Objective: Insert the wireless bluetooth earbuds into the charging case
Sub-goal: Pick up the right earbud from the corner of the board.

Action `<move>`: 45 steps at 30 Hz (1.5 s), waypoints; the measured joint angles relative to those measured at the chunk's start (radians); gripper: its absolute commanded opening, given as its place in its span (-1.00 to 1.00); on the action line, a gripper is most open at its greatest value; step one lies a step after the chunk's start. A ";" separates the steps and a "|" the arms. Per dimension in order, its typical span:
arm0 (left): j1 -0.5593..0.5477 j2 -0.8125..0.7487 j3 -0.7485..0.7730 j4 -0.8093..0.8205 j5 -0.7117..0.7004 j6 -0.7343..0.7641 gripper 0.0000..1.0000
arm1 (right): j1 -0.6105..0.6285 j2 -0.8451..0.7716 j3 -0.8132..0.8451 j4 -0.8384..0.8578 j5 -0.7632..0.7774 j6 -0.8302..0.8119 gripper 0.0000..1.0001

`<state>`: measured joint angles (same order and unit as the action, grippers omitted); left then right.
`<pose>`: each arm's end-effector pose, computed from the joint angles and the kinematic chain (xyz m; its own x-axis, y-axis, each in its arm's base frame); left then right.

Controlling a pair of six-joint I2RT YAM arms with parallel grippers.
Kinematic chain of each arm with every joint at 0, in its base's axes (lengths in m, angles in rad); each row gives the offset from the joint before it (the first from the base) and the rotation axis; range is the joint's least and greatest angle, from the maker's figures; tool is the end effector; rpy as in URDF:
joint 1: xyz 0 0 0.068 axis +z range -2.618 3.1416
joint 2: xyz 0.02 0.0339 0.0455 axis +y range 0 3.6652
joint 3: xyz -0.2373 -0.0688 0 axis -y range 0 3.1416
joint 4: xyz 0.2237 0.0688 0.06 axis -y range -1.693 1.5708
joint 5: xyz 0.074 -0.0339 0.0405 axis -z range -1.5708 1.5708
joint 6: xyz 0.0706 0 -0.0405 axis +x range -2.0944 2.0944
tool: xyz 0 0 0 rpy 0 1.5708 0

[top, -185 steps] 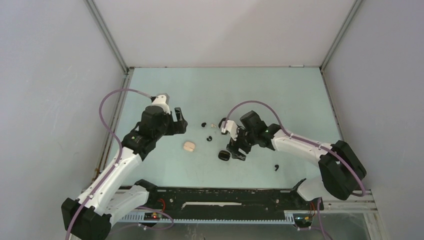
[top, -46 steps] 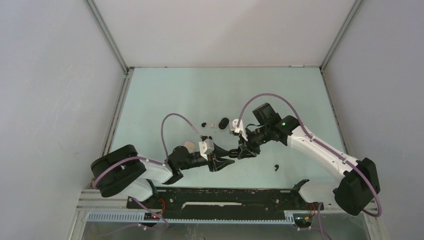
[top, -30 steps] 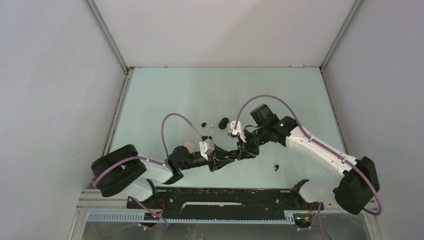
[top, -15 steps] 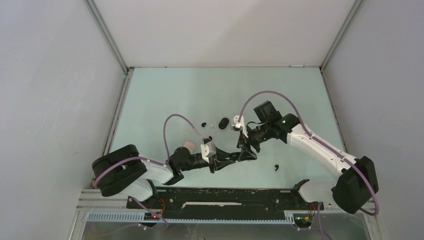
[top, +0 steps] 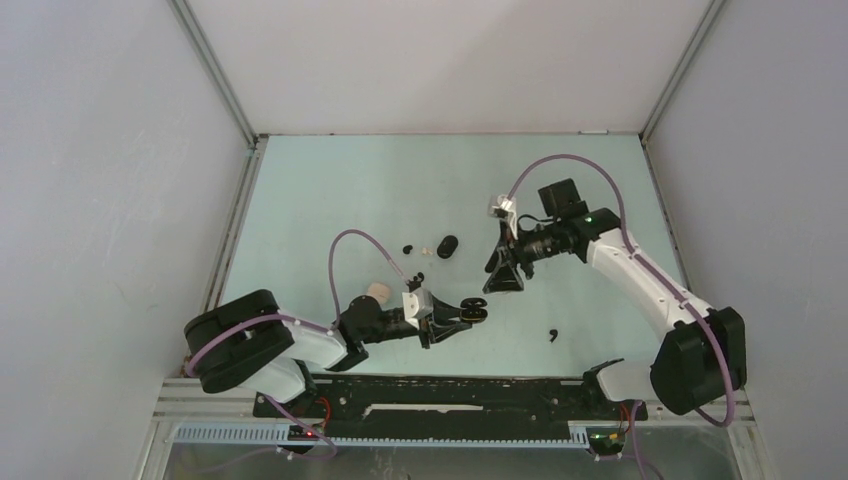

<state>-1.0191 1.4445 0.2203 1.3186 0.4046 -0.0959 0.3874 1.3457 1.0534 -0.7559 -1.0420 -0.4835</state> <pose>0.1130 -0.2367 0.1720 -0.0455 -0.0941 -0.9945 0.9885 0.1397 -0.0584 0.2115 0.1521 0.2428 -0.4362 -0.4313 -0.7897 -0.8950 0.1172 0.4304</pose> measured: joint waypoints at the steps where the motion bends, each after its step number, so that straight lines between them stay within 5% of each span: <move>1: 0.000 0.000 0.000 0.000 0.000 0.000 -1.00 | -0.016 -0.005 0.002 0.000 -0.002 0.001 0.32; 11: 0.000 0.000 0.000 0.001 0.000 -0.016 -1.00 | -0.492 -0.104 0.016 -0.162 -0.017 -0.161 -0.01; 16: 0.000 0.000 0.000 0.001 0.000 -0.033 -1.00 | -0.595 -0.144 -0.084 -0.190 0.105 -0.226 -0.20; 22: 0.001 -0.001 0.000 0.001 -0.002 -0.036 -1.00 | -0.507 -0.191 -0.248 -0.160 0.400 -0.176 -0.17; 29: 0.008 -0.010 0.000 0.002 -0.006 -0.037 -1.00 | -0.290 -0.091 -0.257 -0.126 0.673 -0.075 -0.19; 45: 0.014 -0.063 0.000 -0.019 -0.015 -0.033 -1.00 | -0.074 0.164 -0.257 -0.067 0.890 0.041 -0.10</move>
<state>-1.0050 1.3815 0.2203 1.2995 0.3897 -0.1291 0.3138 1.5093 0.7963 -0.8230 -0.1516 -0.4423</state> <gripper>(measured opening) 0.278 0.447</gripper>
